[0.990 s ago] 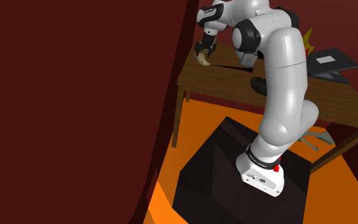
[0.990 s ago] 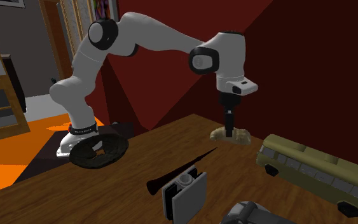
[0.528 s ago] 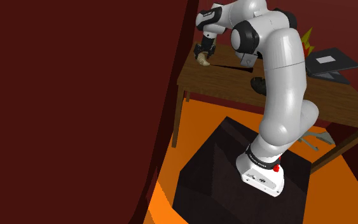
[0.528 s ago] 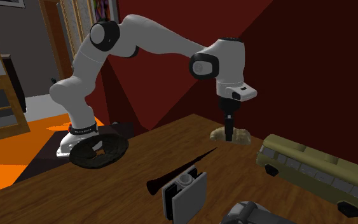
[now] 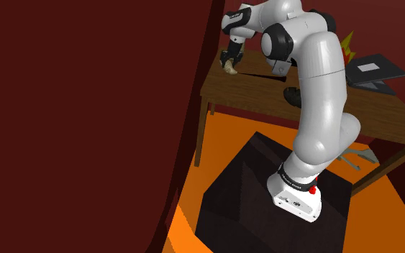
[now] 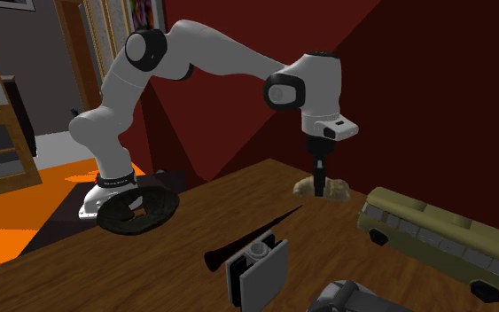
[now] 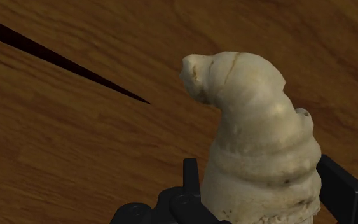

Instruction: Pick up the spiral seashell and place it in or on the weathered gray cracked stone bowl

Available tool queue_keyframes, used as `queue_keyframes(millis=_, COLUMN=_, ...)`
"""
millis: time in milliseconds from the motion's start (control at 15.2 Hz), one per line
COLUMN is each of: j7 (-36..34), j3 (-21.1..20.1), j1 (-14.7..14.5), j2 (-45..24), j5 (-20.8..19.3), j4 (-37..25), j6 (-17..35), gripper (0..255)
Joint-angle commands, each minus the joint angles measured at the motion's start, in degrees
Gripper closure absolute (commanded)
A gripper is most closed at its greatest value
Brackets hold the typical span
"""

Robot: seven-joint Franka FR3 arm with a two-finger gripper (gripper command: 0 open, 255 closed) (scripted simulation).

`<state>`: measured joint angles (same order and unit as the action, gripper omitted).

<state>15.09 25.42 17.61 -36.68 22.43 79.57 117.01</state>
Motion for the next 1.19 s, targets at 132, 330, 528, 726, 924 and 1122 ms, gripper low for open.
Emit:
queue_keyframes(millis=132, j7=0.0, j3=0.0, j1=0.0, j2=0.0, j5=0.0, j4=0.1, j6=0.0, gripper=255)
queue_keyframes(millis=330, j7=-0.1, j3=0.1, j1=0.0, j2=0.2, j5=-0.2, j4=-0.3, j6=-0.6, gripper=255)
queue_keyframes(millis=528, j7=-0.6, j3=0.4, j1=0.0, j2=0.9, j5=-0.6, j4=-1.6, j6=-2.4, gripper=255)
queue_keyframes(millis=726, j7=-1.0, j3=0.6, j1=0.1, j2=1.4, j5=-1.0, j4=-3.0, j6=-4.4, gripper=255)
queue_keyframes(millis=924, j7=-1.4, j3=0.8, j1=0.2, j2=1.9, j5=-1.3, j4=-4.6, j6=-6.3, gripper=255)
queue_keyframes(millis=1122, j7=-1.8, j3=0.9, j1=0.4, j2=2.2, j5=-1.6, j4=-6.4, j6=-8.4, gripper=255)
